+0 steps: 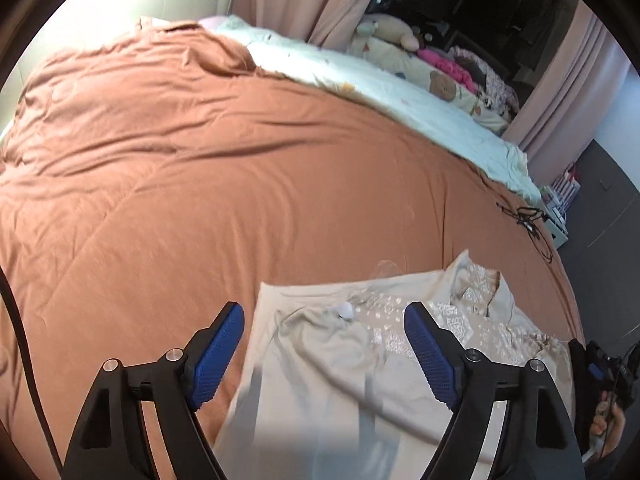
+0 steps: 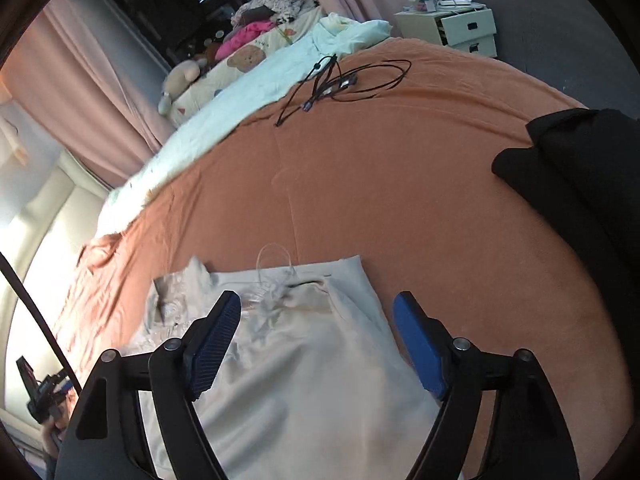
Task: Fold large clothes
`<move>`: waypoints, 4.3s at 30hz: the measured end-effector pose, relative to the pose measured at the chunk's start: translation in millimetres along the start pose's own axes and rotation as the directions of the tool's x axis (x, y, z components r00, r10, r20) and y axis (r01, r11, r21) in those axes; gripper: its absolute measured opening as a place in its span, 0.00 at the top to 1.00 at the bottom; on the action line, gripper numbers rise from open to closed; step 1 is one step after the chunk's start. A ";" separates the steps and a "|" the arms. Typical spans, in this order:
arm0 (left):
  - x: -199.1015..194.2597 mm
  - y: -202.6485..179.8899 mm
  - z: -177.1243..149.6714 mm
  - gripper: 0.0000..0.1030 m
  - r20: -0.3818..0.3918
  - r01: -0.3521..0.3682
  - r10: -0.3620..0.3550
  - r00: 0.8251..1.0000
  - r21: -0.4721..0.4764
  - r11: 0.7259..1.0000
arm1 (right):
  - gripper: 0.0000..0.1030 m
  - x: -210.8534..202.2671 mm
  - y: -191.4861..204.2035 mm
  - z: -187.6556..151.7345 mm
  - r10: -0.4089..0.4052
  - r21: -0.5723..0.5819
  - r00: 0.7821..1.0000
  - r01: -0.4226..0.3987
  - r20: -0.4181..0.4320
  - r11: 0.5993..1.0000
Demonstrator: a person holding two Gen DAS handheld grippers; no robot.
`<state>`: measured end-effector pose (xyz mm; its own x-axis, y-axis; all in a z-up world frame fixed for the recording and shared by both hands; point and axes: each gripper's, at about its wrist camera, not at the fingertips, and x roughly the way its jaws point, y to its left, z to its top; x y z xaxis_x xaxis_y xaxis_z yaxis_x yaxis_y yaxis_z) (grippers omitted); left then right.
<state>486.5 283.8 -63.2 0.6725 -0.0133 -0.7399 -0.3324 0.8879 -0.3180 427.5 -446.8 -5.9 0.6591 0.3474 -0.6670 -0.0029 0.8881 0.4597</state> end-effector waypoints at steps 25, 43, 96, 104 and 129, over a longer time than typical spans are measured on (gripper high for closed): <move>139.7 -28.3 -14.9 0.49 -0.250 -0.132 0.276 0.928 0.473 0.871 | 0.25 149.7 132.3 13.1 -0.501 -0.711 0.865 0.350 -0.004 0.610; 111.6 -43.3 14.4 0.89 -0.077 -0.106 0.146 0.986 0.386 0.916 | 0.93 123.3 124.9 53.5 -0.306 -0.474 0.952 0.262 -0.017 0.841; -10.9 17.7 -161.0 0.56 -0.235 -0.054 0.141 0.962 0.344 0.937 | 0.45 1.0 54.1 -139.0 -0.249 -0.428 0.958 0.168 -0.142 0.888; -6.2 20.6 -166.1 0.56 -0.251 -0.062 0.152 0.956 0.334 0.940 | 0.56 -18.8 -5.1 -130.0 -0.345 -0.303 0.931 0.296 -0.123 0.906; -50.8 93.9 -169.0 0.56 -0.286 0.057 -0.069 0.956 -0.049 0.997 | 0.56 -20.8 160.1 -179.4 -0.089 -0.486 0.982 -0.005 -0.169 0.874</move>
<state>309.4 290.1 -155.7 0.4764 -0.2057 -0.8549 -0.3256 0.8619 -0.3888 278.5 -257.8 -23.6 0.5201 0.3130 -0.7947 -0.3709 0.9209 0.1200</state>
